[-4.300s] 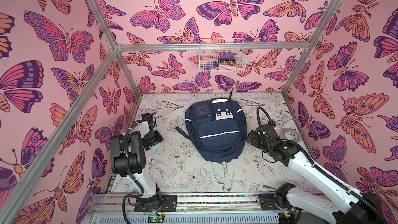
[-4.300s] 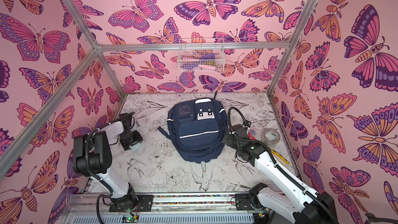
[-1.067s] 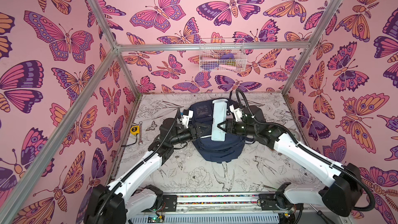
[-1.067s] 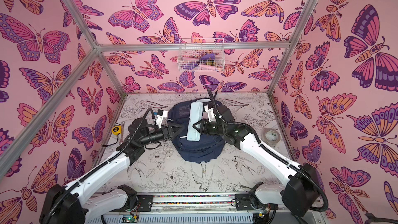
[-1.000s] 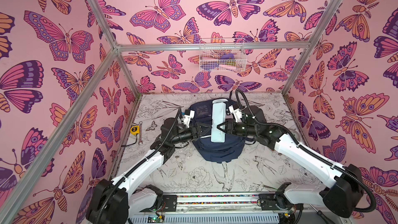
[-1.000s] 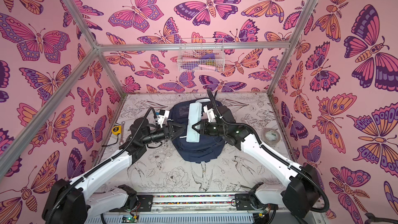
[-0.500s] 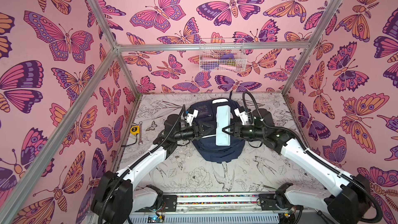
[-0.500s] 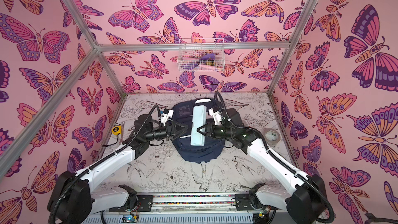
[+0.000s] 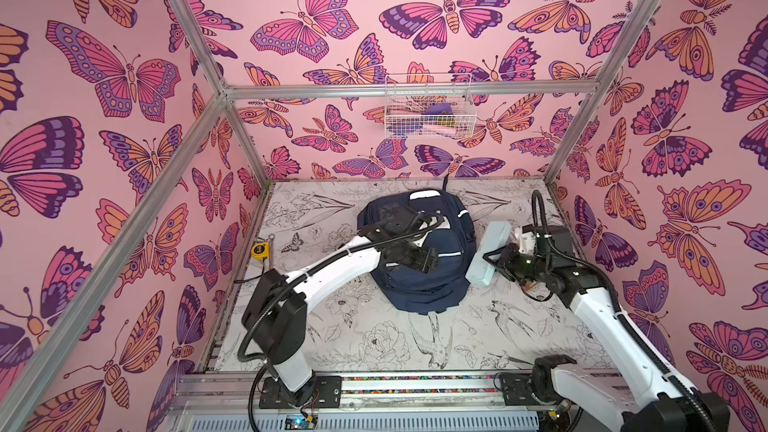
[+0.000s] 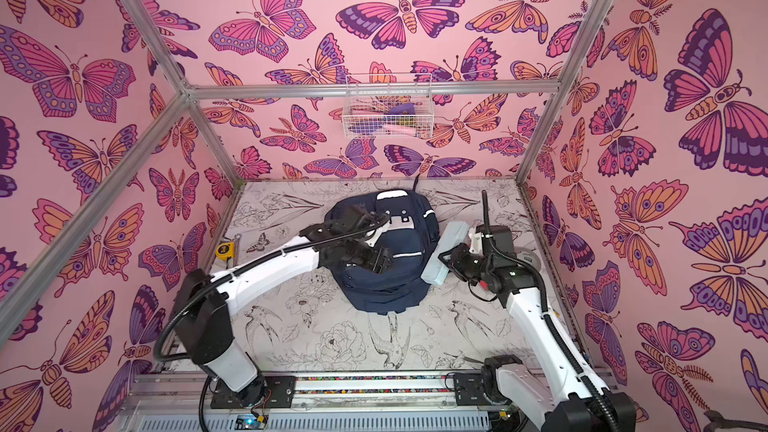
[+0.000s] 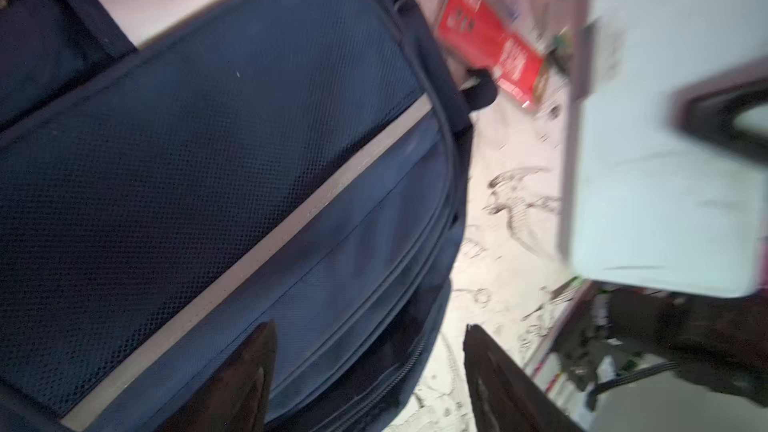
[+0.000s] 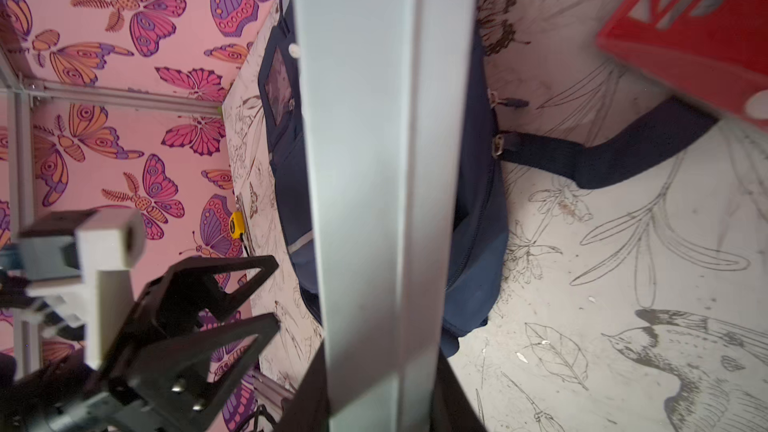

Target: Pack the student bag

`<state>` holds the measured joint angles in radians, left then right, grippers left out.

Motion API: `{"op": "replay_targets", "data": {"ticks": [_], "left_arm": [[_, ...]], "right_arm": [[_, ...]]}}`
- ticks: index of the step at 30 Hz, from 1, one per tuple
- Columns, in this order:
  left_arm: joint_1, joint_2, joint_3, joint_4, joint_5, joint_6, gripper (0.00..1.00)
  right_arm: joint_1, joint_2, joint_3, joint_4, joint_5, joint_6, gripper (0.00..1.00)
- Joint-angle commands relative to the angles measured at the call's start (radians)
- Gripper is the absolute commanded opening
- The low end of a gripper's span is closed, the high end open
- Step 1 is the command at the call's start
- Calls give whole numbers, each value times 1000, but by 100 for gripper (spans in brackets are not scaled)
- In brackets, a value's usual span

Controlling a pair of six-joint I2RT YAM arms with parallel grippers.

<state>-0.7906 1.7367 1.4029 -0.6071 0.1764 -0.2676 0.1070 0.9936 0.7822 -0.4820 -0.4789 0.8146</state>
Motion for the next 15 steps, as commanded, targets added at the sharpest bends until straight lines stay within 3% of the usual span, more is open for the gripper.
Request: {"op": "replay_targets", "data": {"ticks": [1,5,10,15], "left_arm": [[-27,58,28,-192,-190,156,74],[-41,97,52,-200,-243,181,73],[-61,122,78,-202,-226,210,72],[-92,163,110,-200,-314,228,66]], "right_arm": [[-39,-15,-19,-24,-35,-6,0],[-58,-4,-19,-30,-58,-6,0],[-58,-11,-17,-42,-53,-12,0],[-61,-15,-12,-49,-52,-12,0]]}}
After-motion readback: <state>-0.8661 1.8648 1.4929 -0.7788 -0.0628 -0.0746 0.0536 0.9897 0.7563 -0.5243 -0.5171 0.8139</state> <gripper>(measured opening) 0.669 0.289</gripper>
